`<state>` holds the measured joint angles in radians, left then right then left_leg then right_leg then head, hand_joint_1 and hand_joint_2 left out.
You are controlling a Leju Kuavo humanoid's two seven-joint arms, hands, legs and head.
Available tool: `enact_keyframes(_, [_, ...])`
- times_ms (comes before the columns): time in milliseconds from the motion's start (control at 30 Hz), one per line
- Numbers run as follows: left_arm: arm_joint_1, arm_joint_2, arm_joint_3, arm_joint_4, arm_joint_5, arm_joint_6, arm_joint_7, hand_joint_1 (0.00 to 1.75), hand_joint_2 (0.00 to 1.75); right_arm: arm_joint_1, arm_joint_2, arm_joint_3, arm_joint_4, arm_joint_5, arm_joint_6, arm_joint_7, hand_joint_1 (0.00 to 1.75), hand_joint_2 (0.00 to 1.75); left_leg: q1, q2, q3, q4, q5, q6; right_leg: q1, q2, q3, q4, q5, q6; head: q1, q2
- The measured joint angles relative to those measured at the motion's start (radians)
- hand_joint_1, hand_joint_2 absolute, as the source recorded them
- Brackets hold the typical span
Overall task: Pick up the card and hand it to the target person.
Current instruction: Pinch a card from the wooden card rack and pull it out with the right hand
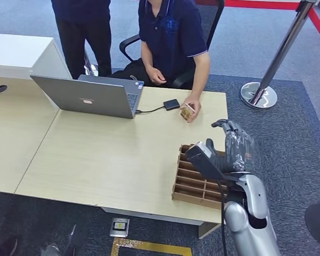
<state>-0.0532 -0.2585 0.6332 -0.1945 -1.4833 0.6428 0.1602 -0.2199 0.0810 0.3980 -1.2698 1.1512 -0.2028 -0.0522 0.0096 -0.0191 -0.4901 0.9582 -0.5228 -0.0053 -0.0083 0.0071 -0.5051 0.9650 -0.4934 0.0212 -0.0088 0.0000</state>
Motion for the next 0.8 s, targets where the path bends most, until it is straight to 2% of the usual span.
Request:
enact_keyframes(233, [0.0, 0.0, 0.0, 0.0, -0.001, 0.0, -0.001, 0.0, 0.0, -0.025, -0.025, 0.035, 0.028, -0.011, 0.024, 0.009, 1.23, 1.75, 0.0, 0.0, 0.0, 0.0, 0.0, 0.0, 0.0, 0.0, 0.0, 0.0, 0.0, 0.0, 0.0, 0.0])
enact_keyframes(400, [0.0, 0.0, 0.0, 0.001, -0.006, -0.002, -0.001, 0.0, 0.0, -0.026, -0.037, 0.045, 0.048, -0.015, 0.023, 0.027, 1.07, 1.75, 0.0, 0.0, 0.0, 0.0, 0.0, 0.0, 0.0, 0.0, 0.0, 0.0, 0.0, 0.0, 0.0, 0.0])
enact_keyframes(567, [0.0, 0.0, 0.0, 0.002, -0.011, -0.003, -0.005, 0.0, 0.0, -0.024, -0.044, 0.055, 0.066, -0.001, 0.017, 0.055, 0.67, 1.75, 0.0, 0.0, 0.0, 0.0, 0.0, 0.0, 0.0, 0.0, 0.0, 0.0, 0.0, 0.0, 0.0, 0.0])
enact_keyframes(667, [0.0, 0.0, 0.0, 0.003, -0.013, -0.004, -0.006, 0.0, 0.0, -0.024, -0.047, 0.059, 0.076, 0.024, 0.012, 0.083, 0.6, 1.75, 0.0, 0.0, 0.0, 0.0, 0.0, 0.0, 0.0, 0.0, 0.0, 0.0, 0.0, 0.0, 0.0, 0.0])
enact_keyframes(800, [0.0, 0.0, 0.0, 0.003, -0.013, -0.007, -0.006, 0.0, 0.0, -0.024, -0.048, 0.067, 0.09, 0.055, 0.005, 0.119, 0.62, 1.75, 0.0, 0.0, 0.0, 0.0, 0.0, 0.0, 0.0, 0.0, 0.0, 0.0, 0.0, 0.0, 0.0, 0.0])
